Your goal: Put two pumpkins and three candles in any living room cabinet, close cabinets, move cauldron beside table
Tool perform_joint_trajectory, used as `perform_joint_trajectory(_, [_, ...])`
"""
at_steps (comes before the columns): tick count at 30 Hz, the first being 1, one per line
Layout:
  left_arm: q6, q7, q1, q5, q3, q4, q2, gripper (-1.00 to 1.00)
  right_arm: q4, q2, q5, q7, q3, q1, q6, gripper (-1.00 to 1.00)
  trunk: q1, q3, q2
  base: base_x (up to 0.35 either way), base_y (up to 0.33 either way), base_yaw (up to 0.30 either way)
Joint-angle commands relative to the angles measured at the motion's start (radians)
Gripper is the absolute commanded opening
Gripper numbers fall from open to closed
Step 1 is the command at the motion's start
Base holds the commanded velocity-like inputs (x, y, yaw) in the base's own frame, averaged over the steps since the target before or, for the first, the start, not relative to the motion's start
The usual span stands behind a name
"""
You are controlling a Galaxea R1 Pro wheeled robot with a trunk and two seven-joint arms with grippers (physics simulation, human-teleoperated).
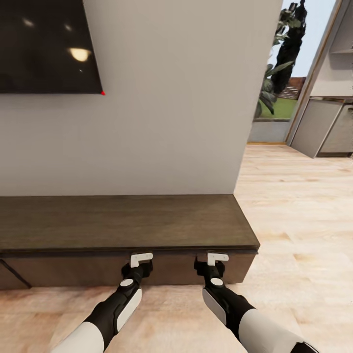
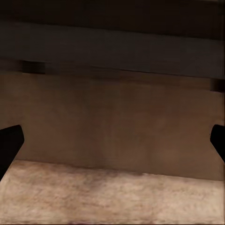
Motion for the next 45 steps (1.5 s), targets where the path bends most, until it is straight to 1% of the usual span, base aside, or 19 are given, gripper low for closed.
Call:
perform_joint_trajectory(1, [0.004,0.008,-0.001,0.006,-0.006,-0.002,0.001,1.00,0.000,0.000,-0.011,-0.006,0.008,-0.001,-0.006,1.00,-0.001,-0.001,0.000,-0.297,0.000,0.000])
perform_joint_trajectory(11, [0.004,0.008,-0.001,0.006,-0.006,-0.002,0.001,1.00,0.000,0.000,-0.012,-0.006,0.008,-0.001,-0.005,1.00,-0.001,-0.001,0.000,-0.328,0.000,0.000])
perform_joint_trajectory(17, [0.024,0.009,-0.001,0.006,-0.004,-0.014,0.002,1.00,-0.003,-0.002,-0.014,-0.005,0.007,-0.001,0.004,1.00,-0.001,-0.001,0.000,-0.332,0.000,0.000])
perform_joint_trajectory(19, [0.082,0.010,-0.001,0.006,0.000,-0.027,0.003,1.00,-0.010,-0.005,-0.018,-0.006,0.005,-0.001,0.013,1.00,-0.001,-0.001,0.000,-0.332,0.000,0.000])
perform_joint_trajectory(21, [0.172,0.011,-0.001,0.006,0.003,-0.062,0.005,1.00,-0.013,-0.007,-0.022,-0.006,0.003,-0.001,0.052,1.00,-0.001,-0.001,0.000,-0.332,0.000,0.000])
perform_joint_trajectory(23, [0.335,0.013,-0.001,0.005,0.011,-0.132,0.010,1.00,-0.023,-0.007,-0.026,-0.007,-0.005,-0.001,0.191,1.00,-0.001,-0.001,0.000,-0.323,0.000,0.000])
perform_joint_trajectory(26, [0.478,0.014,-0.001,0.006,0.016,-0.175,0.025,1.00,-0.051,-0.008,-0.028,-0.008,-0.009,-0.001,0.305,1.00,-0.001,-0.001,0.000,-0.276,0.000,0.000])
perform_joint_trajectory(28, [0.542,0.015,-0.001,0.009,0.017,-0.209,0.041,1.00,-0.080,-0.008,-0.030,-0.009,-0.010,-0.001,0.351,1.00,-0.001,-0.001,0.000,-0.191,0.000,0.000])
perform_joint_trajectory(29, [0.562,0.014,-0.001,0.012,0.018,-0.228,0.053,1.00,-0.092,-0.008,-0.033,-0.009,-0.011,-0.001,0.375,1.00,-0.001,-0.001,0.000,-0.104,0.000,0.000])
perform_joint_trajectory(30, [0.584,0.014,-0.001,0.015,0.019,-0.252,0.067,1.00,-0.104,-0.008,-0.048,-0.009,-0.014,-0.001,0.415,1.00,-0.001,-0.001,0.000,-0.053,0.000,0.000])
perform_joint_trajectory(32, [0.620,0.013,-0.001,0.018,0.021,-0.272,0.078,1.00,-0.112,-0.009,-0.082,-0.009,-0.030,-0.001,0.459,1.00,-0.001,-0.001,0.000,-0.028,0.000,0.000])
perform_joint_trajectory(34, [0.674,0.014,-0.001,0.017,0.025,-0.288,0.083,1.00,-0.115,-0.009,-0.111,-0.009,-0.052,-0.001,0.484,1.00,-0.001,0.003,0.000,-0.011,0.000,0.000])
perform_joint_trajectory(35, [0.720,0.014,0.004,0.017,0.038,-0.307,0.086,1.00,-0.116,-0.009,-0.121,-0.009,-0.062,-0.001,0.496,1.00,-0.002,0.007,0.000,-0.005,0.000,0.000])
perform_joint_trajectory(37, [0.768,0.011,0.007,0.018,0.073,-0.325,0.088,1.00,-0.117,-0.010,-0.127,-0.009,-0.067,-0.001,0.509,1.00,-0.002,0.015,0.001,-0.002,0.000,0.000])
perform_joint_trajectory(39, [0.790,0.009,0.008,0.019,0.118,-0.334,0.088,1.00,-0.117,-0.009,-0.130,-0.009,-0.069,-0.001,0.514,1.00,-0.003,0.022,0.001,-0.001,0.000,0.000])
perform_joint_trajectory(40, [0.798,0.008,0.008,0.019,0.150,-0.337,0.088,1.00,-0.118,-0.008,-0.130,-0.009,-0.070,-0.001,0.516,1.00,-0.004,0.026,0.001,0.000,0.000,0.000])
perform_joint_trajectory(41, [0.801,0.007,0.008,0.020,0.166,-0.337,0.087,1.00,-0.118,-0.008,-0.130,-0.009,-0.070,-0.001,0.517,1.00,-0.004,0.030,0.001,0.000,0.000,0.000])
perform_joint_trajectory(43, [0.804,0.007,0.008,0.022,0.183,-0.333,0.086,1.00,-0.118,-0.008,-0.130,-0.010,-0.069,-0.001,0.518,1.00,-0.005,0.038,0.002,0.000,0.000,0.000])
perform_joint_trajectory(45, [0.808,0.010,0.009,0.023,0.191,-0.330,0.082,1.00,-0.118,-0.008,-0.130,-0.014,-0.070,-0.001,0.521,1.00,-0.010,0.045,0.009,0.000,0.000,0.000])
